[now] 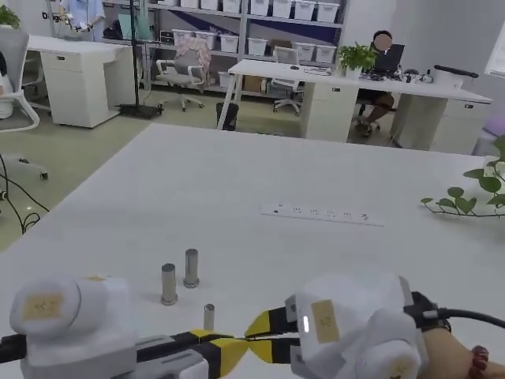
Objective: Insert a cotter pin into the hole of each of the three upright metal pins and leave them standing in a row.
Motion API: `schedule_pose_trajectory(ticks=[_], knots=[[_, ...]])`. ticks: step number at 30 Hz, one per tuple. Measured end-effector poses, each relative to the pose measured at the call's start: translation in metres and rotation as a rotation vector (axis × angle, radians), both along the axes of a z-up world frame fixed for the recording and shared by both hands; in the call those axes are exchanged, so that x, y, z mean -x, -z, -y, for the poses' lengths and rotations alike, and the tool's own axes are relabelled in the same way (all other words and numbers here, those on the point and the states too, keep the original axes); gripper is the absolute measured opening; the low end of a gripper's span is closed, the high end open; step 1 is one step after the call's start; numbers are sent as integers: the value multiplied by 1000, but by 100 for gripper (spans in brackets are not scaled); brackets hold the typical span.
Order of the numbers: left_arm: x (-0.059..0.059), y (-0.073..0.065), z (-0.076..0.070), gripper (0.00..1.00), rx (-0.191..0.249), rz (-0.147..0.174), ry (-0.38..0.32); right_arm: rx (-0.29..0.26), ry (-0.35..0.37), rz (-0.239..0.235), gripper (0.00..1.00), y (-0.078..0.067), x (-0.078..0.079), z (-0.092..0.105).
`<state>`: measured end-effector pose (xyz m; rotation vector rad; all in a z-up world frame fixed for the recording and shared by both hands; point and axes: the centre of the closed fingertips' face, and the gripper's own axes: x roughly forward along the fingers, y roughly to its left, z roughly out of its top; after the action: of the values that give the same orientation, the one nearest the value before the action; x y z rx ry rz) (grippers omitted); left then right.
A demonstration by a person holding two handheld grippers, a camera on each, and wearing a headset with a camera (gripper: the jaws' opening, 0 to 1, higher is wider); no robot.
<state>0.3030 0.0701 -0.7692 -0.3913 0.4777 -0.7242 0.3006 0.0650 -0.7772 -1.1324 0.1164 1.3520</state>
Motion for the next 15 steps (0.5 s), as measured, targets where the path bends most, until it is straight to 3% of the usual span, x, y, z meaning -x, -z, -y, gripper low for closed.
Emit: schedule_pose_trajectory(ticks=[15], knots=[[-1,0,-5,1,102,-62,-45,1,-24,39,2,-4,3,-5]])
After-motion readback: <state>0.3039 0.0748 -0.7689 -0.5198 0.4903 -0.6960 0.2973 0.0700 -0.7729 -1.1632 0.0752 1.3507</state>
